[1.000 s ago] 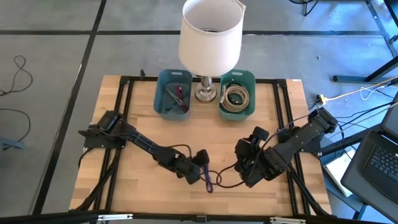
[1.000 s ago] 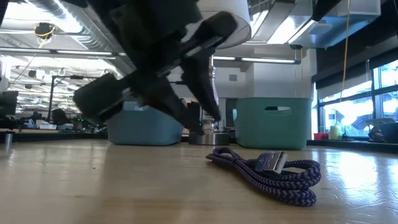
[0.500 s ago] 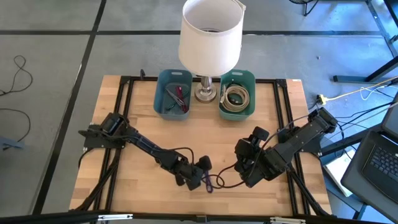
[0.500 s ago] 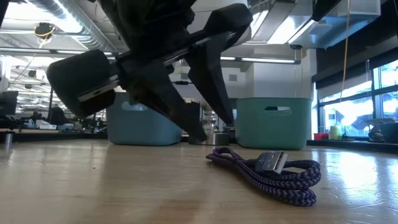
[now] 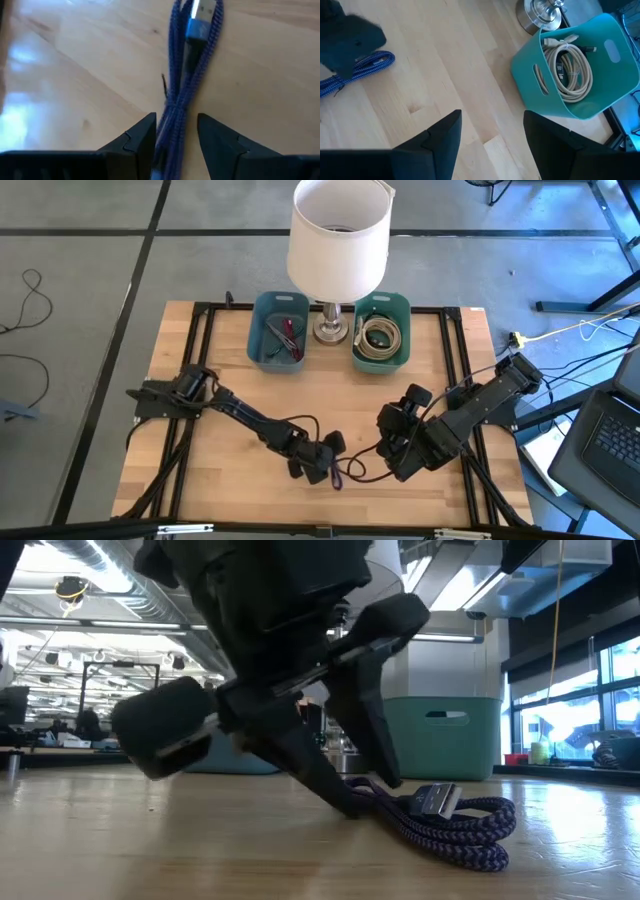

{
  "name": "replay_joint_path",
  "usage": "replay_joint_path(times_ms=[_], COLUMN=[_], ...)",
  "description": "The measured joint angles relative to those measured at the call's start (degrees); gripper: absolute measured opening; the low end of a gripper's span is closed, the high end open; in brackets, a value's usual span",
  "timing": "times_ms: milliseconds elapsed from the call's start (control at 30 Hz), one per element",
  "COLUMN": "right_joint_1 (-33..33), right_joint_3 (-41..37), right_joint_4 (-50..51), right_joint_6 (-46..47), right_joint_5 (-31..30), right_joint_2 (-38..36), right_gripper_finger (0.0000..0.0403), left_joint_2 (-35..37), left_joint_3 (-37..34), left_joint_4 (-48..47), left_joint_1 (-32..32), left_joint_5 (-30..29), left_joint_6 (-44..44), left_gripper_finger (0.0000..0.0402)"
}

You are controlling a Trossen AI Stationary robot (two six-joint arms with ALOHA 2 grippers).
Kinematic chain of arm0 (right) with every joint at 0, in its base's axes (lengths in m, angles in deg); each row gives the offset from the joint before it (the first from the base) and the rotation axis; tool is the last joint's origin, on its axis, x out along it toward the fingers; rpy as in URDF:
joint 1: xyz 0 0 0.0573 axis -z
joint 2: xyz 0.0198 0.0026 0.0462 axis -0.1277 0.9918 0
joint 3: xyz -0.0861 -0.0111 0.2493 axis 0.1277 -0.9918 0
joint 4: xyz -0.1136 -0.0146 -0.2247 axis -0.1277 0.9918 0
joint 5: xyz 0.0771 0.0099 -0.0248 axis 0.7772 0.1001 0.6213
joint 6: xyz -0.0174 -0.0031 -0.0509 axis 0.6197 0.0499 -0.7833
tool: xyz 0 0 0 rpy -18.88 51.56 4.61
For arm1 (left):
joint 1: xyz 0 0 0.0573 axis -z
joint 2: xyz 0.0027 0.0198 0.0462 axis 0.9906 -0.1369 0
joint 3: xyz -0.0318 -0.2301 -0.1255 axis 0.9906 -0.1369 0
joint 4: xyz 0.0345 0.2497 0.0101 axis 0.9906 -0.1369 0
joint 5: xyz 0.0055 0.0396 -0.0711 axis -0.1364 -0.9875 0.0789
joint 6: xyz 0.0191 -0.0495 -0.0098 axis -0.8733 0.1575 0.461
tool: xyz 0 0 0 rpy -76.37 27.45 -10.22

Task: Pick & Place USB Port
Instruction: Put the purple usb cable into the blue bin

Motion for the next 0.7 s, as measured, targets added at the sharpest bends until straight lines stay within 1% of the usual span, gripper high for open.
replay_joint_path(times_ms=[167, 267, 333, 433, 533, 567, 633, 700], right_joint_1=[0.01, 0.0, 0.02, 0.0, 0.02, 0.01, 0.0, 0.0], right_joint_3=[0.02, 0.02, 0.02, 0.02, 0.02, 0.02, 0.02, 0.02], right_joint_4=[-0.25, -0.33, -0.7, -0.67, -0.86, -0.9, -0.89, -0.89], right_joint_6=[0.02, 0.11, 0.15, 0.15, 0.15, 0.15, 0.15, 0.13], right_joint_5=[0.0, 0.0, 0.0, 0.0, 0.0, 0.0, 0.0, 0.0], right_joint_2=[0.02, 0.02, 0.02, 0.02, 0.02, 0.02, 0.02, 0.02], right_gripper_finger=[0.0216, 0.0216, 0.0216, 0.0216, 0.0216, 0.0216, 0.0216, 0.0216], left_joint_2=[-1.36, -1.47, -1.49, -1.57, -1.62, -1.65, -1.73, -1.79], left_joint_3=[0.05, 0.02, 0.02, 0.01, -0.03, -0.05, -0.07, -0.11], left_joint_4=[2.89, 3.73, 3.63, 2.9, 2.66, 2.9, 3.66, 4.25], left_joint_1=[-0.58, -1.47, -2.3, -3.42, -4.17, -4.28, -4.43, -4.26], left_joint_5=[0.44, 2.21, 3.94, 6.79, 8.68, 8.16, 6.13, 2.34], left_joint_6=[-0.56, -0.65, -0.41, -0.19, -0.01, 0.54, 1.86, 1.83], left_gripper_finger=[0.0139, 0.0135, 0.0126, 0.0089, 0.0028, 0.0018, 0.0012, 0.0008])
